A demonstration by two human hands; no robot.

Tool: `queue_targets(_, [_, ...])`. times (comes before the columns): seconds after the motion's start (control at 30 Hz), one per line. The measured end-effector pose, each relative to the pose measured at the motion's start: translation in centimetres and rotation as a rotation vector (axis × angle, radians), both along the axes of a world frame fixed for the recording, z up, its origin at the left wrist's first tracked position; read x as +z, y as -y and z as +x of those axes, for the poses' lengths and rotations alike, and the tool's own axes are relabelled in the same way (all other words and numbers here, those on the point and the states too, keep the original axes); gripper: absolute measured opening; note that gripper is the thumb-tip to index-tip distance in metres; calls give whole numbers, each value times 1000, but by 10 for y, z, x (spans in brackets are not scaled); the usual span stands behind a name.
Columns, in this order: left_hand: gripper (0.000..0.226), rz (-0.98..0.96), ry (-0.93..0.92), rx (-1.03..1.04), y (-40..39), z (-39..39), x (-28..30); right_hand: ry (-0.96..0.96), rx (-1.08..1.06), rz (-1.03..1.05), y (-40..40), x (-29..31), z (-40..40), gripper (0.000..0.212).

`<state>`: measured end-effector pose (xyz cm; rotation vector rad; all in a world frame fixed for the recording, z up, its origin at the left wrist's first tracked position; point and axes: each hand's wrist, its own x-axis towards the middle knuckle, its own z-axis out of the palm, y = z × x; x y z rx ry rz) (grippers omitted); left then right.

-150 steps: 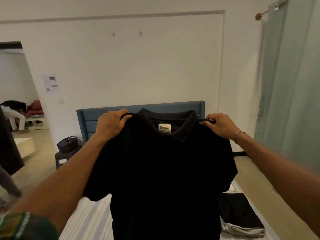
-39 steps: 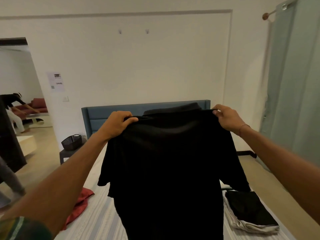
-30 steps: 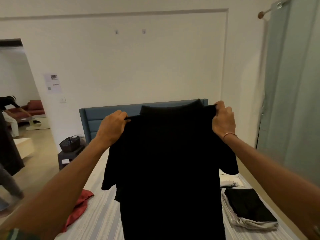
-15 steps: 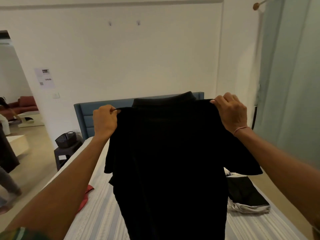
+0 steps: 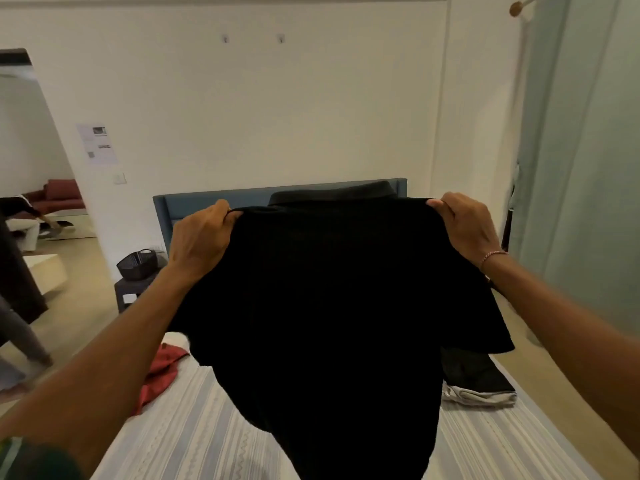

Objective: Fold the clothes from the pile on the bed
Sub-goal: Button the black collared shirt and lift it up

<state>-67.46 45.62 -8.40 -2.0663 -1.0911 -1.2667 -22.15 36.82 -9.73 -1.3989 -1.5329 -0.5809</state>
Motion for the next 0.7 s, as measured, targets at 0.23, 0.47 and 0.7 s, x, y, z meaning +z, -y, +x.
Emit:
queue_targets(0.23, [36, 107, -157, 57, 44, 3, -5, -148, -35, -106, 51, -11, -8, 47])
queue_targets(0.47, [39, 142, -233, 111, 64, 17, -19, -295, -448, -255, 75, -11, -24, 35])
queue_targets(0.7, [36, 34, -358, 167, 27, 12, -67, 234, -374, -29, 54, -69, 5, 38])
